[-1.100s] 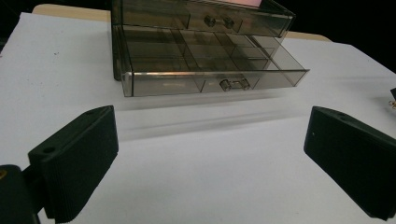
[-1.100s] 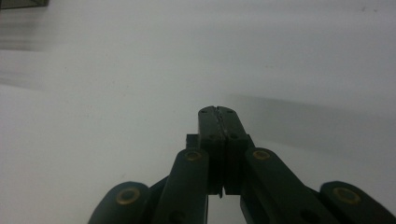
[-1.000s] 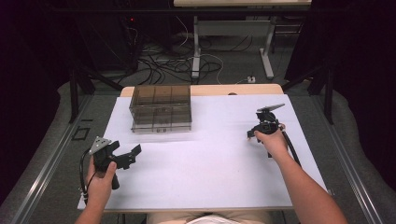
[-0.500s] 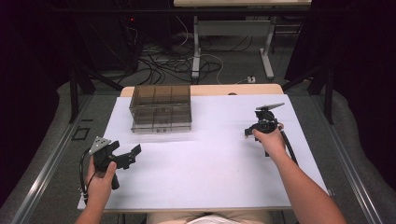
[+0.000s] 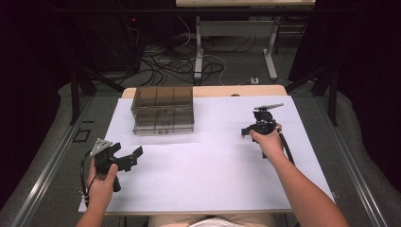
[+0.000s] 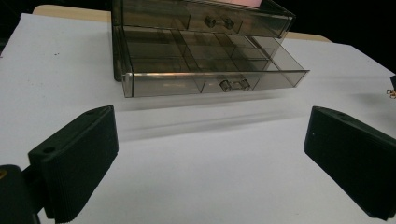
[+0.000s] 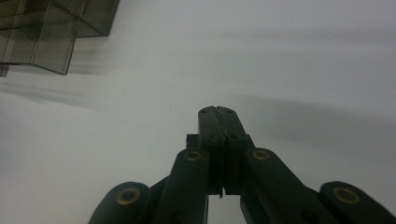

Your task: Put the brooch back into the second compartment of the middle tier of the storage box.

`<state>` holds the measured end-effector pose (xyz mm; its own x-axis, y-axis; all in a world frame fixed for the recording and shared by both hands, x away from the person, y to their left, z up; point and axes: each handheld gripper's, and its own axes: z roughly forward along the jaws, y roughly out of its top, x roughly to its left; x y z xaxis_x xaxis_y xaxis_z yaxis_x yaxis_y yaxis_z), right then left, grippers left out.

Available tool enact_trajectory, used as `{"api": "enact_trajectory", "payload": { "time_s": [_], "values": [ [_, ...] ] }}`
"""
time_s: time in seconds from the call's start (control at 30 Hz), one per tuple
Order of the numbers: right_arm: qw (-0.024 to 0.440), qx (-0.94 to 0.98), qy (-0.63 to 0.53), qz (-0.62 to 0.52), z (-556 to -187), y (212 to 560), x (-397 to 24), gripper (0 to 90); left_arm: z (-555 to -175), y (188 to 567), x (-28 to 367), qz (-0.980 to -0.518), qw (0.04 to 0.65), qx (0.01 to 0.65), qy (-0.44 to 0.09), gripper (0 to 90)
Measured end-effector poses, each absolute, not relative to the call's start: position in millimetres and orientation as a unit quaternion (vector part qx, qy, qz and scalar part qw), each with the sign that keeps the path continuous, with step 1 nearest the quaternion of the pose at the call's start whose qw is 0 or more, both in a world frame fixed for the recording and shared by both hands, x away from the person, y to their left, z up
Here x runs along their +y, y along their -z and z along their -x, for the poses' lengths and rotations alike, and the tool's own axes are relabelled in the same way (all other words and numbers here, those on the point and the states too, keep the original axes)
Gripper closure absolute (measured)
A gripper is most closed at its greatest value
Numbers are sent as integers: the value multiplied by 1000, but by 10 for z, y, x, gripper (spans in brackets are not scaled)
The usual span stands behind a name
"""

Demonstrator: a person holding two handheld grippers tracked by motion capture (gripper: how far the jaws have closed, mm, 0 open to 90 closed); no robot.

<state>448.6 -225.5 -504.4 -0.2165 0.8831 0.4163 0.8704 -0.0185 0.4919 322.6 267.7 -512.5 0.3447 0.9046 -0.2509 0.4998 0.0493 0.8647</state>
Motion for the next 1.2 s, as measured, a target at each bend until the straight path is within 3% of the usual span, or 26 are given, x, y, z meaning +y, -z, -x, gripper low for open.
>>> {"api": "enact_trajectory", "payload": {
  "time_s": [1.2],
  "values": [
    [6, 719, -399, -569, -4470, 4800, -1421, 900, -3226, 5122, 2683, -656, 492, 533, -207, 32]
  ]
}}
